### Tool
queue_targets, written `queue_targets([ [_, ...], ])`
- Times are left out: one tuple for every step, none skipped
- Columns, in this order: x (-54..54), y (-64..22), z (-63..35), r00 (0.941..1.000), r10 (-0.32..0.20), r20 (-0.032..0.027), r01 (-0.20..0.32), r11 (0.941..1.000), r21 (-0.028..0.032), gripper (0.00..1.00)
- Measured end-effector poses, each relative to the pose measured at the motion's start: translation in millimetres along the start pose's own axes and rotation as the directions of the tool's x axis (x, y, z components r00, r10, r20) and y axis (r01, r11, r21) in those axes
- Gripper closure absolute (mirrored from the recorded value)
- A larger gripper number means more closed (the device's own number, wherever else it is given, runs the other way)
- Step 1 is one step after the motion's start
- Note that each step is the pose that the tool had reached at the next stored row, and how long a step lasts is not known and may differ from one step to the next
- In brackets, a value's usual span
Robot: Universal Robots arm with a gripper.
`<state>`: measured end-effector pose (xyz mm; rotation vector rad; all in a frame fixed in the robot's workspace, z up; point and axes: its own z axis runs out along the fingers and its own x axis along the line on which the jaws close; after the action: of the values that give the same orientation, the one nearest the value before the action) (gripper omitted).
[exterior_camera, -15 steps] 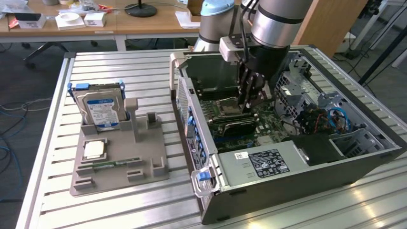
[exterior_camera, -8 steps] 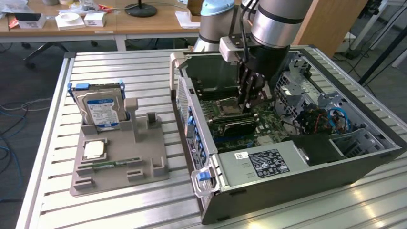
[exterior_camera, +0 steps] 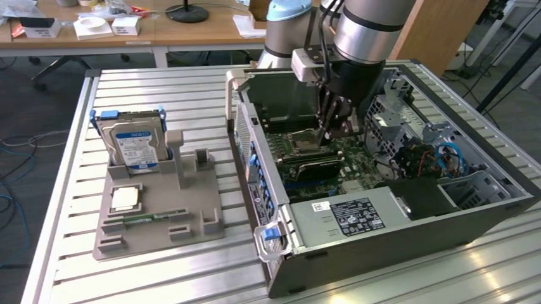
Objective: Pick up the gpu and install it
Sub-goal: 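Press down on the gpu until it lock into place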
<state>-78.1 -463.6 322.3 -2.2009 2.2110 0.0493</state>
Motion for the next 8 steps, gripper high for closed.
queue_targets([
  [0.0, 0.0, 0.0, 1.0000, 0.000, 0.0000, 0.000, 1.0000, 0.0001, 0.90],
  [0.0, 0.0, 0.0, 1.0000, 0.000, 0.0000, 0.000, 1.0000, 0.0001, 0.90],
  [0.0, 0.0, 0.0, 1.0000, 0.000, 0.0000, 0.000, 1.0000, 0.0000, 0.90],
  [0.0, 0.0, 0.0, 1.0000, 0.000, 0.0000, 0.000, 1.0000, 0.0000, 0.90],
  [0.0, 0.0, 0.0, 1.0000, 0.000, 0.0000, 0.000, 1.0000, 0.0000, 0.90],
  [0.0, 0.0, 0.0, 1.0000, 0.000, -0.0002, 0.000, 1.0000, 0.0000, 0.90],
  [0.0, 0.0, 0.5, 1.0000, 0.000, 0.0001, 0.000, 1.0000, 0.0001, 0.90],
  [0.1, 0.0, 1.3, 1.0000, 0.000, 0.0001, 0.000, 1.0000, 0.0001, 0.90],
])
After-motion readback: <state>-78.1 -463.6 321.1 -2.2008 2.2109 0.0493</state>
